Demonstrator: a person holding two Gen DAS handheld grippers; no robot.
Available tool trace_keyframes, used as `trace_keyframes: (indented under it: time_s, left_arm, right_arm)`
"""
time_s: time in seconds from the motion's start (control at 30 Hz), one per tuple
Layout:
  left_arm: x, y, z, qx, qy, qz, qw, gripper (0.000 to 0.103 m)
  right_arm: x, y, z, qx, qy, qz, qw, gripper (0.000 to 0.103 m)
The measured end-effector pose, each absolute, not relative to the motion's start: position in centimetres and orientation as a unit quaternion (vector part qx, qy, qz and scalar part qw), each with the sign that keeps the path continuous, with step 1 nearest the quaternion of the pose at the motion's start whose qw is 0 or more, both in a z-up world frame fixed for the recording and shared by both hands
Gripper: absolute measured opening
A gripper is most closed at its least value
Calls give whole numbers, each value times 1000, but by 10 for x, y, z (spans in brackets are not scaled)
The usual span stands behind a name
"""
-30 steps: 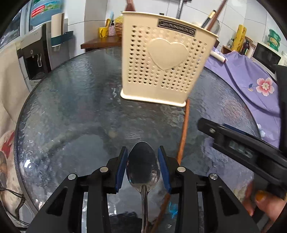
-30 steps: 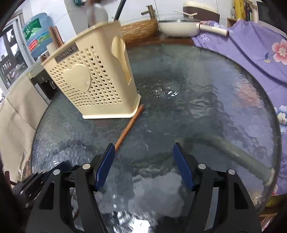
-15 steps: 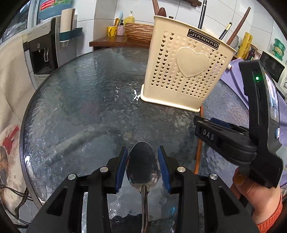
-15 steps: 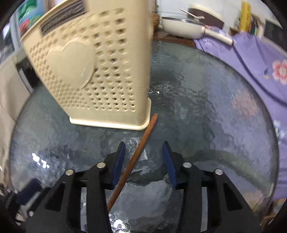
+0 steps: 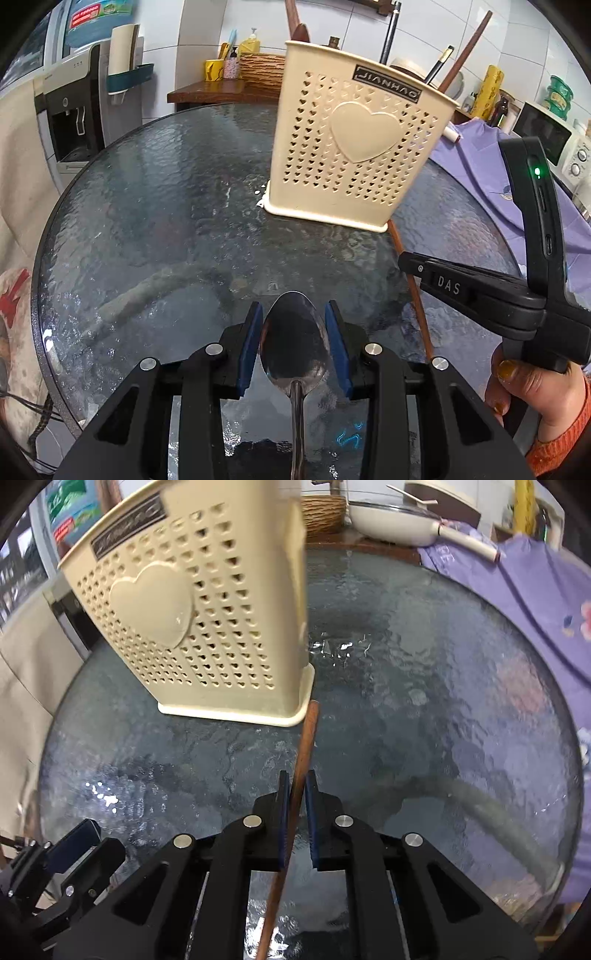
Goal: Organize utensils
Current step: 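Grasp the last brown chopstick with the right tool while the left tool holds the spoon, then lower the spoon into the basket with the left tool while the right tool inserts the chopstick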
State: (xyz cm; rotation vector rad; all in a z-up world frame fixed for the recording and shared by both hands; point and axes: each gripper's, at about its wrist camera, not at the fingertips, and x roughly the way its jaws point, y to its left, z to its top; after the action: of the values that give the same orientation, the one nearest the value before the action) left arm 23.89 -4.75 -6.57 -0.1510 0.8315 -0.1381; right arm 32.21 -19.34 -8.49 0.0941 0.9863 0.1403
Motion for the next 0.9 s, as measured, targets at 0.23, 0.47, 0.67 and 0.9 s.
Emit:
trace_keyframes:
  time_s: [0.23, 0.47, 0.67, 0.9]
  left_arm:
    - [234, -49, -49, -78, 384, -96, 915, 34]
    - [226, -51, -18, -81, 354, -121, 924, 34]
    - [216, -49, 7, -82, 327, -134, 932, 34]
    - [211, -51, 27, -75, 307, -151, 937, 34]
  right_arm:
    - [315, -217, -68, 107, 446, 89, 884, 8]
    - [296, -236, -19, 148, 379, 116, 906, 8]
    - [270, -244, 25, 148, 324, 152, 922, 8]
    - [244, -244, 60, 121, 289, 180, 933, 7]
